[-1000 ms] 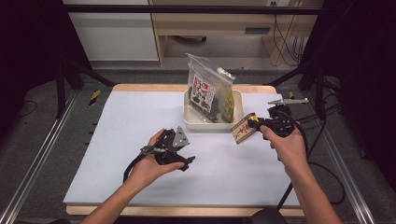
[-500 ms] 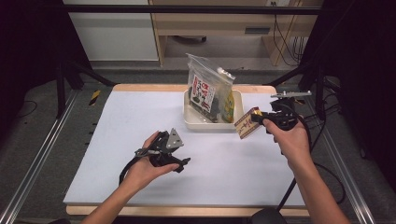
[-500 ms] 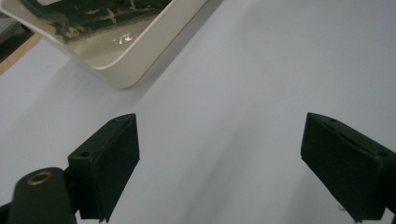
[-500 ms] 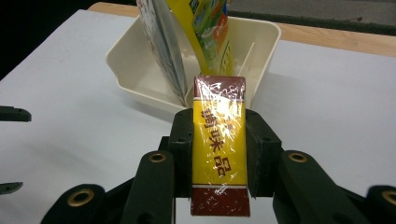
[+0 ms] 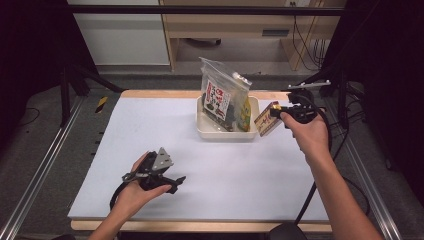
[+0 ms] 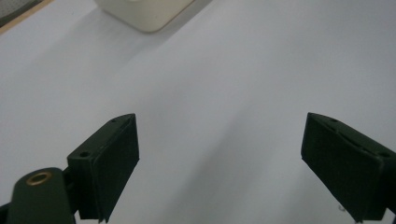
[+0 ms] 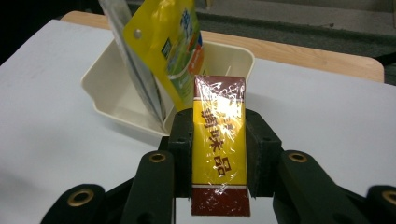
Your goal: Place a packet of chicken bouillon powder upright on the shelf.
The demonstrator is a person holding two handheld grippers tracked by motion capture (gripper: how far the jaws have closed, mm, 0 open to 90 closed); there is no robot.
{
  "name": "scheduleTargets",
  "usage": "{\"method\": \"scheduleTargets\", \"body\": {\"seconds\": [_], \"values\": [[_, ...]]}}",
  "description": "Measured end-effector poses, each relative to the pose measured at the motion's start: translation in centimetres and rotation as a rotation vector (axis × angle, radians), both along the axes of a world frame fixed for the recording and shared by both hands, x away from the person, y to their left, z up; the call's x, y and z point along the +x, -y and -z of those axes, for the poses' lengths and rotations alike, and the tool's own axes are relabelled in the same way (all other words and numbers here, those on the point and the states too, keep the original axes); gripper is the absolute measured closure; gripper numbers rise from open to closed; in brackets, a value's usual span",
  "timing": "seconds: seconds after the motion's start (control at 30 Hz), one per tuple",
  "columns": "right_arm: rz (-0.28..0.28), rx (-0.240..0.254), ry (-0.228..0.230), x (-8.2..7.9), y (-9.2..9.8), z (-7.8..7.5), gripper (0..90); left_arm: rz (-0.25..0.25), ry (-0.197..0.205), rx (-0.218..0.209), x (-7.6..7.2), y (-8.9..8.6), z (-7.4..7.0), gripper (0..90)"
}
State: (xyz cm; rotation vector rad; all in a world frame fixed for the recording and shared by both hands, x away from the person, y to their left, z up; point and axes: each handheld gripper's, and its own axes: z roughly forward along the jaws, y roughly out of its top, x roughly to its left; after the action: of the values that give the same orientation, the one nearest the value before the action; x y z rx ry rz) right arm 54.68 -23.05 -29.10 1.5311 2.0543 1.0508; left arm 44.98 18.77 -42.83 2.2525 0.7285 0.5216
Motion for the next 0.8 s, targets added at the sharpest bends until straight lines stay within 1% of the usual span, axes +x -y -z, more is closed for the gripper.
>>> {"method": "scheduleTargets", "body": {"seconds": [0.07,0.13,0.2,0.3,0.33,0.37,0.53,0.6,0.8], "values": [[0.012,-0.013,-0.002,0.6,-0.2,-0.3,68.2,-0.025,-0.01,-0.009,-0.3,-1.4,0.3,11.0],[0.022,-0.029,-0.002,1.3,-0.5,-0.6,68.2,-0.043,-0.005,-0.013,-0.6,-2.4,0.4,11.0],[0.032,-0.038,-0.003,2.0,-0.8,-0.7,68.2,-0.059,-0.01,-0.019,-1.0,-3.5,0.7,11.0],[0.048,-0.055,-0.009,3.3,-1.3,-0.9,68.2,-0.076,-0.011,-0.017,-1.5,-4.5,1.0,11.0],[0.052,-0.061,-0.011,3.7,-1.4,-0.9,68.1,-0.085,-0.01,-0.024,-1.6,-4.9,1.1,11.1],[0.057,-0.066,-0.011,4.2,-1.6,-1.0,68.2,-0.089,-0.009,-0.025,-1.7,-5.1,1.1,11.1],[0.087,-0.059,-0.032,6.2,-2.1,-0.8,68.1,-0.104,-0.003,-0.037,-2.0,-5.7,1.0,11.1],[0.098,-0.06,-0.037,6.8,-2.3,-0.6,68.1,-0.103,-0.002,-0.029,-2.0,-5.9,0.9,11.1],[0.121,-0.058,-0.056,7.8,-3.0,-0.2,68.1,-0.105,-0.002,-0.031,-2.0,-5.9,1.1,11.1]]}}
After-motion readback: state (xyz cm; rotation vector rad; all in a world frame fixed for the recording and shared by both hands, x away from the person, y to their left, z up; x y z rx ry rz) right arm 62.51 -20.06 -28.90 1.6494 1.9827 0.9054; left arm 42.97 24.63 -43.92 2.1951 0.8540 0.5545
